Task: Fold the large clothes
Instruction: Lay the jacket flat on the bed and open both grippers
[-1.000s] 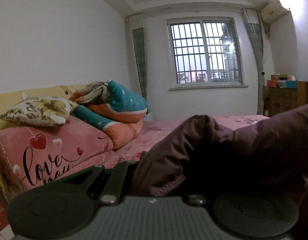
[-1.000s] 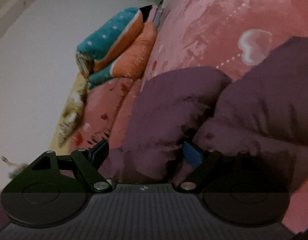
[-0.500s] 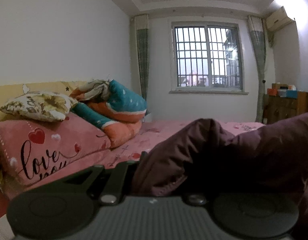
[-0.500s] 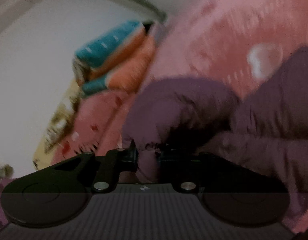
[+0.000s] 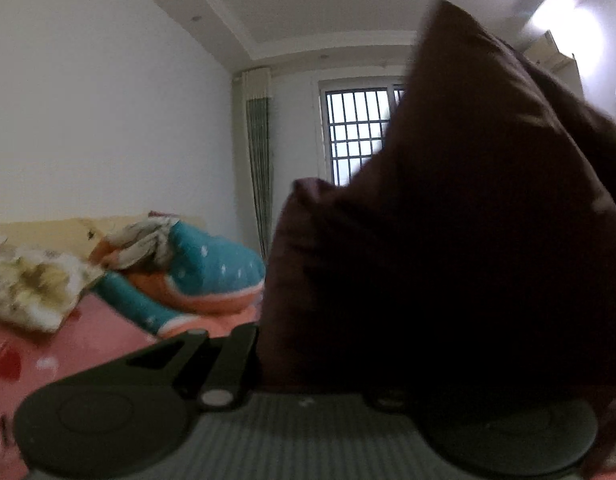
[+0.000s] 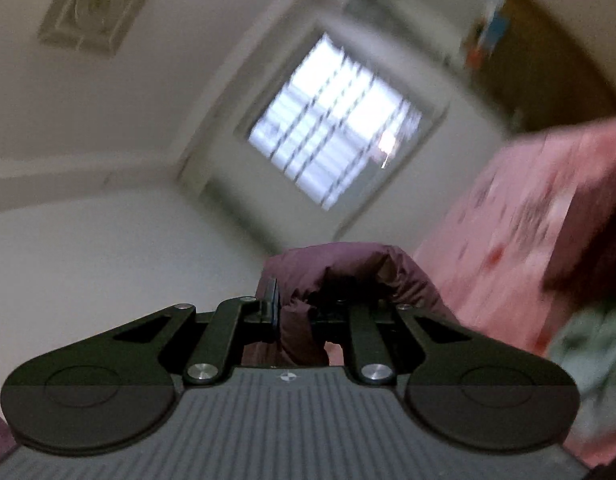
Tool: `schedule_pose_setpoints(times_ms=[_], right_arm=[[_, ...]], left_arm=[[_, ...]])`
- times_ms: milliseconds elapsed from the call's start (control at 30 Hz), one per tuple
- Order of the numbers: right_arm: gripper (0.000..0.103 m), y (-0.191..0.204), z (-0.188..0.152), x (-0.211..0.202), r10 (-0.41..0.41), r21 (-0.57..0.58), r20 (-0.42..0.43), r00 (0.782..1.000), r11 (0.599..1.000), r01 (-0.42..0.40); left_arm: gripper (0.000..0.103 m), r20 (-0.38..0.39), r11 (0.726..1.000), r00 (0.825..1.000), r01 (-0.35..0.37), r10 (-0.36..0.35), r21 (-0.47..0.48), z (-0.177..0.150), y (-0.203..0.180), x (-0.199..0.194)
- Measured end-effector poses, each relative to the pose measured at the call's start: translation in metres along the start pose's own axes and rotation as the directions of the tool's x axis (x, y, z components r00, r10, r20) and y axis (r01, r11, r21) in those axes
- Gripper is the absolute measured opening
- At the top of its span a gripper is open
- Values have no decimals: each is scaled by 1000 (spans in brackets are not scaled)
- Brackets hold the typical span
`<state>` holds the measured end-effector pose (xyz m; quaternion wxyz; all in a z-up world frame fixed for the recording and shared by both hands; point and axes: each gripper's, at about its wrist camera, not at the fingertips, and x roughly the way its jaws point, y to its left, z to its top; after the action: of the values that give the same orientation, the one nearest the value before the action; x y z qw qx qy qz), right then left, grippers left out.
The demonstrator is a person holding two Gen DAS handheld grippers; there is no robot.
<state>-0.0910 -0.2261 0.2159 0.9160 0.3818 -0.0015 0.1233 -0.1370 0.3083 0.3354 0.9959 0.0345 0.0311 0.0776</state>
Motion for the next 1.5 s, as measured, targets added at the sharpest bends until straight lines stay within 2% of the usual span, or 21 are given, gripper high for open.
schedule_pose_setpoints(times_ms=[67,167,367,500,667,767,833,933,967,1000,1067,1133,1267,1400,1500], right_arm=[[16,-12,20,9,-56,-23,38,998,998,57],[16,-29,35,34,-146,-94,74,986,984,153],[15,-70,48,89,-298,-219,119,947,923,318],[15,-101,41,129,-399,-282,97,912,867,410],[15,-150,22,170,-512,-338,41,858,801,494],[18,-169,10,182,-562,-363,-17,827,774,519],[20,-182,4,182,-578,-367,-59,814,771,521],[31,-190,-4,176,-593,-374,-93,800,765,524],[39,-190,-4,171,-595,-371,-96,798,766,526],[55,-185,-3,172,-594,-371,-97,798,766,525],[72,-181,0,161,-594,-383,-88,800,761,523],[75,-176,1,149,-589,-391,-92,803,763,514],[100,-171,-2,129,-566,-363,-110,817,788,497],[100,-158,-14,112,-542,-342,-131,830,810,476],[100,-142,-23,80,-497,-352,-164,852,837,420]], left_arm=[[7,-6,1000,1000,8,-8,-25,-3,-8,55],[7,-13,1000,1000,9,-9,-15,-17,-31,129],[8,-101,1000,995,8,-8,-6,-79,-84,259],[9,-192,1000,981,20,-18,10,-131,-114,313],[16,-273,995,961,58,-32,86,-187,-131,345],[30,-306,989,951,84,-45,118,-206,-129,350],[47,-314,988,949,87,-44,126,-211,-123,346],[54,-318,984,947,105,-54,143,-209,-117,339],[55,-318,983,947,107,-56,148,-205,-116,333],[58,-318,983,946,111,-59,149,-202,-113,332],[62,-310,980,949,115,-59,165,-193,-104,319],[64,-305,975,951,108,-46,193,-185,-98,302],[64,-292,970,956,94,-26,224,-174,-74,258],[64,-333,979,943,55,13,196,-175,-43,210],[64,-384,993,923,49,-4,106,-183,-19,162]])
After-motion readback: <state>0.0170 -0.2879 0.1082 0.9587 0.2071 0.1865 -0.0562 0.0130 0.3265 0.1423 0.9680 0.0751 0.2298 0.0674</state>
